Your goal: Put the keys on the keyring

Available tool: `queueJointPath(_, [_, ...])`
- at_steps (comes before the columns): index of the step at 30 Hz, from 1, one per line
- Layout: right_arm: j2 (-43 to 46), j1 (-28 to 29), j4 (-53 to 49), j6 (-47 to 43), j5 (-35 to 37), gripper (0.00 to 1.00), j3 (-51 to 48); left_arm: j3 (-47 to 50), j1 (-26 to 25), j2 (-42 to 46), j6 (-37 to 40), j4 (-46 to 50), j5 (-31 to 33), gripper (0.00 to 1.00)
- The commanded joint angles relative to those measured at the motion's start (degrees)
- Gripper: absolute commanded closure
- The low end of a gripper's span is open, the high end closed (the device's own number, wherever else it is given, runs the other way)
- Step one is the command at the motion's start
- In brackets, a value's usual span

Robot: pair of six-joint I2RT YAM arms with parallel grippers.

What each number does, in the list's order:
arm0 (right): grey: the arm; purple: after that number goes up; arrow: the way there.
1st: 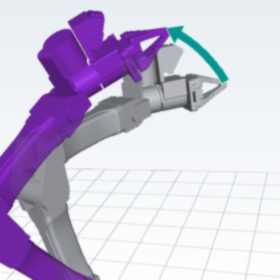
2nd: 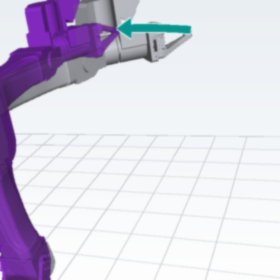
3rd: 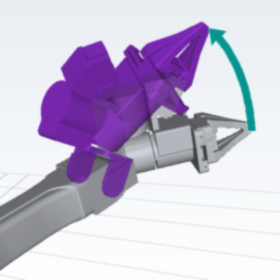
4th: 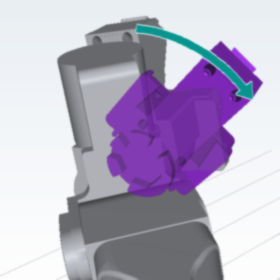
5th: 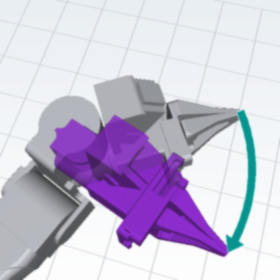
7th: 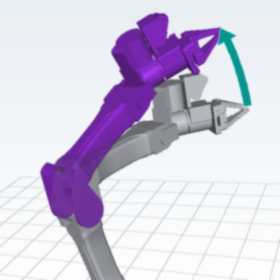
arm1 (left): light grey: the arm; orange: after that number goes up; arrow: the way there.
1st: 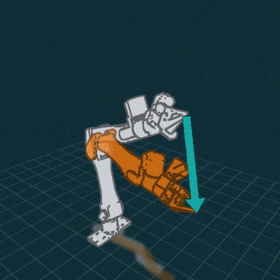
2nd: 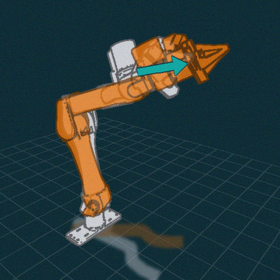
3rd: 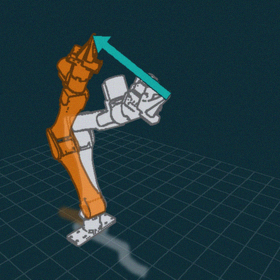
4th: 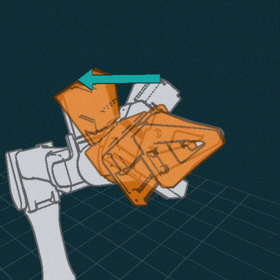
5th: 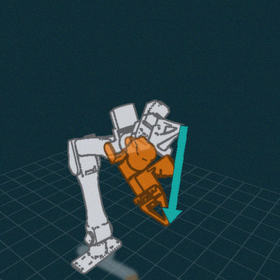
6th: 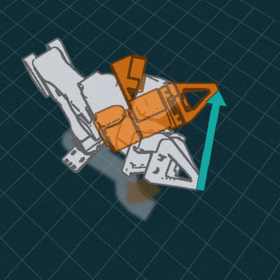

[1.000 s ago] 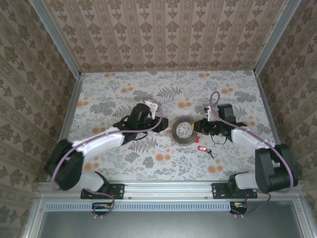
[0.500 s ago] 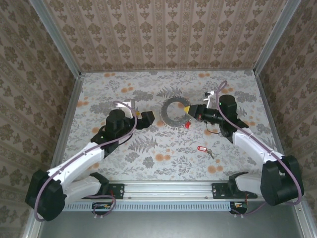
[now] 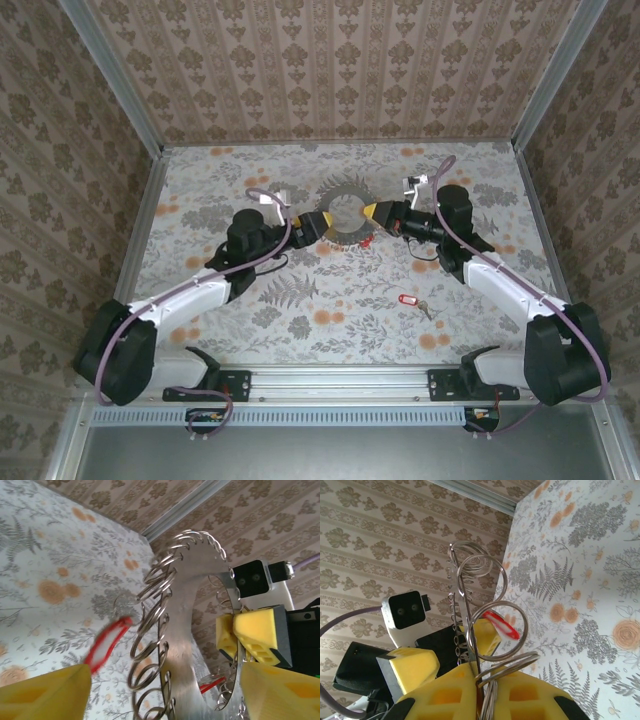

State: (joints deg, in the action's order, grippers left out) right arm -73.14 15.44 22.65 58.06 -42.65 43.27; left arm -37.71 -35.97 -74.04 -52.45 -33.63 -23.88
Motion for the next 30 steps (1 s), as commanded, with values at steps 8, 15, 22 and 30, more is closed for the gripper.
queueJointPath(8, [0.24, 0.56, 4.63, 2.28, -2.43, 0.98, 2.95, -3.79, -0.42, -3.05, -4.95, -10.15, -3.1, 0.53])
queueJointPath(15, [0.63, 0.56, 4.56, 0.64, -2.79, 0.92, 2.61, -4.71, -0.33, -2.17, -5.13, -11.21, -3.19, 0.87])
queueJointPath(22, [6.6, 0.28, -12.22, -16.37, 5.81, 0.67, 3.17, -7.3, 0.69, 1.61, -0.83, -5.93, -5.84, 1.0])
queueJointPath(30, [22.93, -0.1, -12.33, -31.2, 30.41, 0.57, -9.32, -16.27, 2.26, 7.48, 12.38, 16.2, -8.76, 1.0])
